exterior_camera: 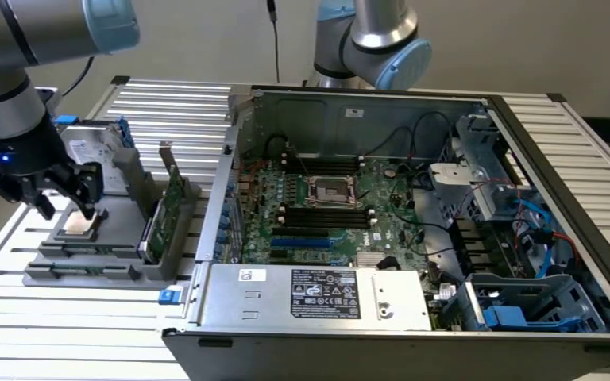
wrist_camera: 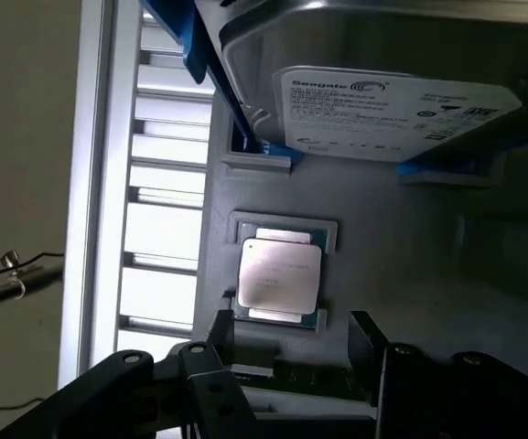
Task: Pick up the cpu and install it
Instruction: 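Pick up the cpu and move it towards the insertion slot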
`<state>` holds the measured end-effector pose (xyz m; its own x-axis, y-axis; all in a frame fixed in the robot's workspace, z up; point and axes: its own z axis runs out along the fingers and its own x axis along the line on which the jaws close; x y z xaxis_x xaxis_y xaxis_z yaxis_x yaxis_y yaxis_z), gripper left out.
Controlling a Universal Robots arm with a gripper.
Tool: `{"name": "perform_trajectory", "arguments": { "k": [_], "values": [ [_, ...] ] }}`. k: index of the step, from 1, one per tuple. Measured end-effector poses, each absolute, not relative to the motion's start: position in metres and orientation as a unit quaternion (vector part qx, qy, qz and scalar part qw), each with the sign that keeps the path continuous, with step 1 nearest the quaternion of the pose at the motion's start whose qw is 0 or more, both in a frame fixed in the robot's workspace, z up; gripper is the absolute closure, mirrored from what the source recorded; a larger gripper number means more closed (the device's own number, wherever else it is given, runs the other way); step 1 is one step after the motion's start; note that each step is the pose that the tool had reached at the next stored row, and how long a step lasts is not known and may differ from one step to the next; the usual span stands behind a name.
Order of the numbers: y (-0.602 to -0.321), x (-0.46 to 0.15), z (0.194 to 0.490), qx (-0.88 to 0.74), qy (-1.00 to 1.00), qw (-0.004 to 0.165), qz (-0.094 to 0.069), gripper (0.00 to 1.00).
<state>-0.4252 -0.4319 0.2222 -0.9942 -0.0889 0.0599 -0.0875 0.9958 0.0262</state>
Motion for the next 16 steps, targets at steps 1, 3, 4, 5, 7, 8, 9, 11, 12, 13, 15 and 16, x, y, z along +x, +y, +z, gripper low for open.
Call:
{"name": "perform_trajectory", "arguments": {
  "k": [1, 3, 4, 5, 7, 8, 9, 11, 12, 13, 15, 16],
  "values": [
    [-0.432, -0.425, 0.220, 0.044, -0.999, 0.031, -0.012, 0.38],
    [-0.431, -0.425, 0.217, 0.042, -0.999, 0.031, -0.012, 0.38],
    [-0.431, -0.425, 0.215, 0.042, -0.999, 0.031, -0.012, 0.38],
    [-0.431, -0.425, 0.213, 0.041, -0.999, 0.030, -0.012, 0.38],
    [-0.430, -0.425, 0.209, 0.039, -0.999, 0.030, -0.012, 0.38],
    [-0.429, -0.425, 0.208, 0.038, -0.999, 0.030, -0.012, 0.36],
    [-0.428, -0.425, 0.207, 0.037, -0.999, 0.030, -0.012, 0.36],
    [-0.428, -0.425, 0.206, 0.035, -0.999, 0.030, -0.012, 0.31],
    [-0.428, -0.426, 0.206, 0.034, -0.999, 0.030, -0.012, 0.31],
    [-0.428, -0.427, 0.206, 0.033, -0.999, 0.030, -0.012, 0.31],
    [-0.428, -0.429, 0.205, 0.031, -0.999, 0.030, -0.013, 0.31],
    [-0.427, -0.429, 0.205, 0.030, -0.999, 0.030, -0.013, 0.31]
  ]
}}
